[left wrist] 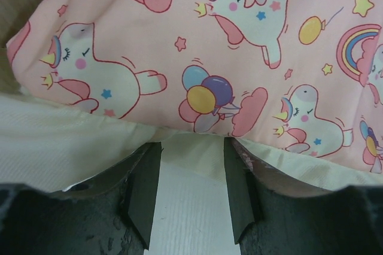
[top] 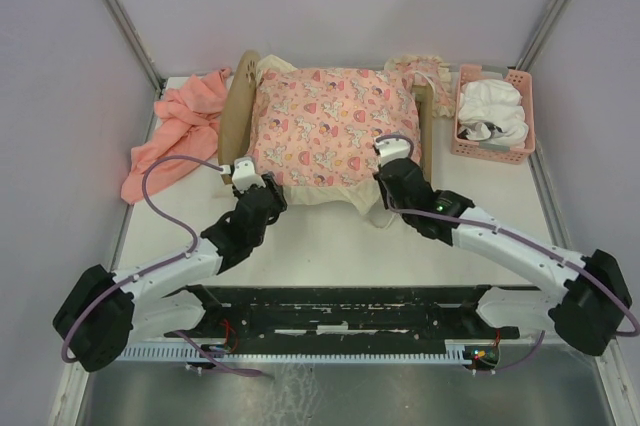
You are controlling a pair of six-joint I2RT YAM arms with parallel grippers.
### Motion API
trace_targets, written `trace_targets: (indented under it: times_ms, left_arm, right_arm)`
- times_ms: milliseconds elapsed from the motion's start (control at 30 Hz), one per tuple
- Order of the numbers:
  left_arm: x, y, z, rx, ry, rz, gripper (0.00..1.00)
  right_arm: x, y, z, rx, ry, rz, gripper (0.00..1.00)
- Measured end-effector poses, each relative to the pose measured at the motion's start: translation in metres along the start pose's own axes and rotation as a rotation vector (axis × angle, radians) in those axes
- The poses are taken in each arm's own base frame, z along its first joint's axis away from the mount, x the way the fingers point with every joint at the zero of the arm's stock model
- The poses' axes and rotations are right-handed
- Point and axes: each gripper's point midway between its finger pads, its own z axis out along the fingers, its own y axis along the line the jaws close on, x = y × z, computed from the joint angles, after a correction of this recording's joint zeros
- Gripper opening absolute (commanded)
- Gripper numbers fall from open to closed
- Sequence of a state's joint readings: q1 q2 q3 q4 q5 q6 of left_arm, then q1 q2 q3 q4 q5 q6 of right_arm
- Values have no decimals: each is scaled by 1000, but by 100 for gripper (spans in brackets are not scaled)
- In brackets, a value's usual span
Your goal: Set up the pet bed
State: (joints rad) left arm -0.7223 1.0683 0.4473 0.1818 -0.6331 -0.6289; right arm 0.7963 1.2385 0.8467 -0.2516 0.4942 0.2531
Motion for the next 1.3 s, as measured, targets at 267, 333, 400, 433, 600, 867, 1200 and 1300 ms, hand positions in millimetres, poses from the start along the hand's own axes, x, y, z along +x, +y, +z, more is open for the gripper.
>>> trace_targets:
  times_ms: [267, 333, 400, 433, 600, 867, 1200, 1300]
  left_arm:
    - [6, 11, 6, -62, -2, 28, 53]
    - [7, 15, 7, -78, -5, 34, 54]
    - [8, 17, 8, -89, -6, 39, 54]
    - [8, 17, 8, -93, -7, 41, 54]
    - [6, 20, 8, -110, -19, 43, 54]
    - [5, 26, 9, -142, -31, 54, 54]
    - [-30, 26, -9, -149, -89, 19, 54]
    - [-56, 8, -16, -90, -128, -27, 54]
  right_arm:
    - [19, -24, -45, -4, 103, -45, 2]
    - [29, -25, -47, -6, 154, -68, 2]
    - [40, -25, -49, -9, 209, -91, 2]
    - [44, -26, -51, -8, 235, -101, 2]
    - [52, -32, -58, 17, 289, -109, 2]
    - [68, -36, -52, 63, 304, -73, 45]
    - [20, -42, -78, 34, 148, 30, 52]
    - [3, -38, -77, 19, 92, 48, 52]
